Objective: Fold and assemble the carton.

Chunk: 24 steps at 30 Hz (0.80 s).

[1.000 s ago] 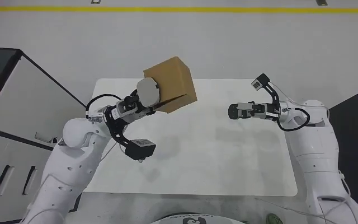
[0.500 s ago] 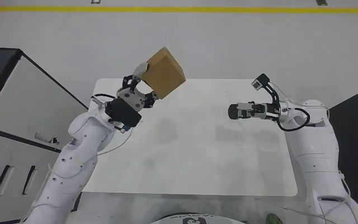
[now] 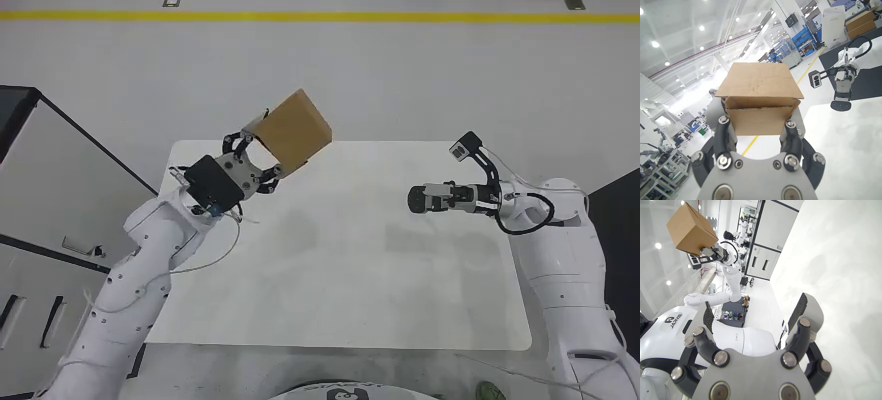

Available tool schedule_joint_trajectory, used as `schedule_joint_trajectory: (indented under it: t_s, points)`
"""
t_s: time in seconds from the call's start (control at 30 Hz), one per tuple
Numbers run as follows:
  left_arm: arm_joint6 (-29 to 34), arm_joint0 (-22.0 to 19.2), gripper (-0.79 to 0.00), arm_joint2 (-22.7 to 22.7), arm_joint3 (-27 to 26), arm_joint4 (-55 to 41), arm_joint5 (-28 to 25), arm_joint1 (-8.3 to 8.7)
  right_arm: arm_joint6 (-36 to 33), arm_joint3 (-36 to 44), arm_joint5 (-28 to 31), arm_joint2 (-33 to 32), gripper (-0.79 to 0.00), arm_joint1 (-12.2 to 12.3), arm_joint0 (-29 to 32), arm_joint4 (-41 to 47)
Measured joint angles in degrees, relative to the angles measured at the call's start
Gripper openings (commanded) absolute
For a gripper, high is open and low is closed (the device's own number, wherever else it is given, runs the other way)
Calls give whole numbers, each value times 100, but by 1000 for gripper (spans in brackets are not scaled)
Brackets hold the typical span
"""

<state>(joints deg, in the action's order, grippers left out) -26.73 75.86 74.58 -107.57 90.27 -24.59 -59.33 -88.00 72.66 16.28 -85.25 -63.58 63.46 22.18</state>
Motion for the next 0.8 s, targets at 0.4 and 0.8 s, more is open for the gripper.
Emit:
schedule_joint_trajectory:
  t_s: [0.4, 0.8]
  points:
    - [1100, -241, -785, 106, 241, -1851, -2205, 58, 0, 0, 0, 0, 0, 0, 0, 0]
    - [1271, -439, -785, 42, 785, -1661, -3218, 128, 0, 0, 0, 0, 0, 0, 0, 0]
